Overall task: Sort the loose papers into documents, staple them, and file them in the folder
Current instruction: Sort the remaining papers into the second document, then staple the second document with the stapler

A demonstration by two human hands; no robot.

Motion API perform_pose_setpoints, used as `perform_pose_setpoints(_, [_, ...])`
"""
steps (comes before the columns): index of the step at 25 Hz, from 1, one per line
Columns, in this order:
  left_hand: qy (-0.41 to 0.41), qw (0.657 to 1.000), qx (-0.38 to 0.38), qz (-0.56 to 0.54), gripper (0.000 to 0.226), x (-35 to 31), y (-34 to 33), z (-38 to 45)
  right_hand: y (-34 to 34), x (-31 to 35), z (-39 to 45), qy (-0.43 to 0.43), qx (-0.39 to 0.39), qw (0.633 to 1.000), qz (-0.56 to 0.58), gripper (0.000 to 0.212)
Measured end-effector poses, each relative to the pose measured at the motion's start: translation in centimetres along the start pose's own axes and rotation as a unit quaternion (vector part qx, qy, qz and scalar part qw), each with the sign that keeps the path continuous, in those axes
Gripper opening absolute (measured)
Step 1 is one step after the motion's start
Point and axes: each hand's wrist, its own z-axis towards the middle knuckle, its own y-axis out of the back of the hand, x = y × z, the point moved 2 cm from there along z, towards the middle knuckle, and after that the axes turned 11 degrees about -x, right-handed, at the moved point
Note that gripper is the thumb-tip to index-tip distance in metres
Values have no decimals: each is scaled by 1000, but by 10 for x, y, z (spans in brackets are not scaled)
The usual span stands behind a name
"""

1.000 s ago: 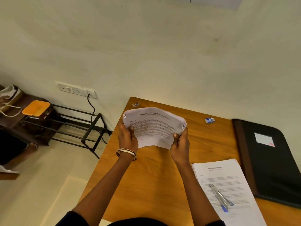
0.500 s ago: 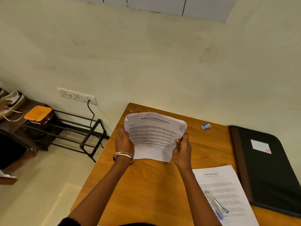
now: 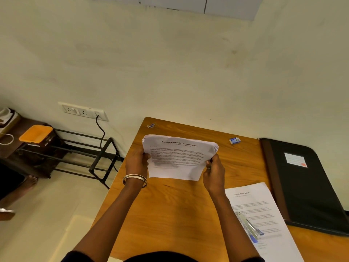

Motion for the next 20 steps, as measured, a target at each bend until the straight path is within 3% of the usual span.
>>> perform_pose_setpoints(8, [73,978,40,-193,28,8,14,4,8,-8,-5,-27,-74,996,38,17])
perform_pose_setpoints(15, [52,985,76,-148,22,17,15,21,8,-8,-5,-23,-95,995,16,21])
perform_pose_setpoints(18, [59,968,138,-200,17,7,16,32,18,-9,-5,-31,-72,995,58,15])
perform_pose_setpoints(20, [124,942,206,-234,11,1,14,33,28,-15,-9,-96,-39,990,101,15])
